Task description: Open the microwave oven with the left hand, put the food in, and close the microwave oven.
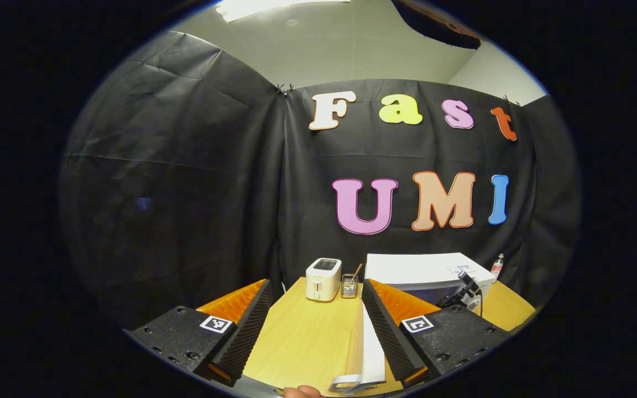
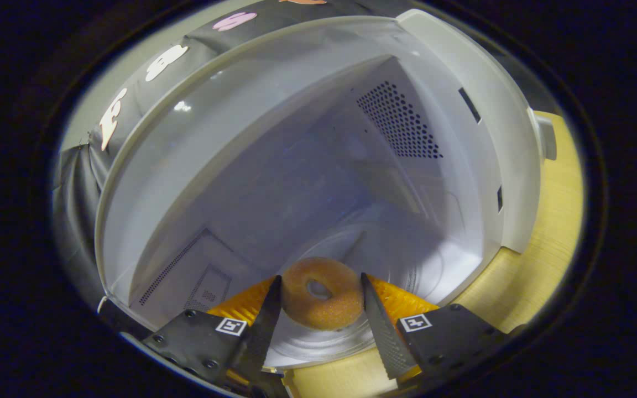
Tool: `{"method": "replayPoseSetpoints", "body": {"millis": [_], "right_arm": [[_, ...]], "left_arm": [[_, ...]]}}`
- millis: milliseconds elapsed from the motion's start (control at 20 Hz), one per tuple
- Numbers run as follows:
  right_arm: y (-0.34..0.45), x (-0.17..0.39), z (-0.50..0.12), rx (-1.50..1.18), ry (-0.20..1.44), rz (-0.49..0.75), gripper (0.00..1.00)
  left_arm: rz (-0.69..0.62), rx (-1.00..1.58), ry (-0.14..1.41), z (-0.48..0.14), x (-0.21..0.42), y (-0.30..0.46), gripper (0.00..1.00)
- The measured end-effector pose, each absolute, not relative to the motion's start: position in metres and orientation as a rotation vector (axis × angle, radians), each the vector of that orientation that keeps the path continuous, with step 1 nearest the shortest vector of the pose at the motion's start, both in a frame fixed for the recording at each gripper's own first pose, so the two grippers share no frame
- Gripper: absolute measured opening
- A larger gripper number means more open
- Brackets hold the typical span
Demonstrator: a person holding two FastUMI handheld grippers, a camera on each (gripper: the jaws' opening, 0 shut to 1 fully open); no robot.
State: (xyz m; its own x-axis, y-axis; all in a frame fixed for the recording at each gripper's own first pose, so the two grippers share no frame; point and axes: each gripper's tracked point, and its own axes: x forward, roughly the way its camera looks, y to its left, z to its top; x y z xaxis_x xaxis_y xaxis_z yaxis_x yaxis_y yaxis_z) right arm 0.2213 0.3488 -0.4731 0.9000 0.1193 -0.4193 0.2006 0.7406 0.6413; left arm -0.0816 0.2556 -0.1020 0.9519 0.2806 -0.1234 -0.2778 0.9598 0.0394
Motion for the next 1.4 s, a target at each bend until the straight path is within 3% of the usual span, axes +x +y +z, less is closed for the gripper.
{"method": "replayPoseSetpoints", "body": {"millis": [500,650,700,1300,1350,1400], "right_arm": [[0.356,0.223,-0.471,0.731,0.450,-0.033,0.79],[0.353,0.219,-0.467,0.710,0.438,-0.033,0.82],[0.352,0.218,-0.463,0.711,0.434,-0.025,0.92],[0.329,0.162,-0.387,0.549,0.340,0.160,0.92],[0.321,0.157,-0.370,0.524,0.306,0.173,0.83],[0.312,0.153,-0.355,0.497,0.283,0.186,0.82]], "left_arm": [[0.280,0.009,0.145,-0.108,-0.084,0.256,0.93],[0.280,0.006,0.139,-0.105,-0.088,0.253,0.95],[0.281,0.008,0.141,-0.106,-0.090,0.253,0.95],[0.274,0.051,0.105,-0.088,-0.108,0.237,0.93],[0.274,0.056,0.097,-0.085,-0.110,0.237,0.93],[0.271,0.057,0.095,-0.085,-0.113,0.235,0.93]]}}
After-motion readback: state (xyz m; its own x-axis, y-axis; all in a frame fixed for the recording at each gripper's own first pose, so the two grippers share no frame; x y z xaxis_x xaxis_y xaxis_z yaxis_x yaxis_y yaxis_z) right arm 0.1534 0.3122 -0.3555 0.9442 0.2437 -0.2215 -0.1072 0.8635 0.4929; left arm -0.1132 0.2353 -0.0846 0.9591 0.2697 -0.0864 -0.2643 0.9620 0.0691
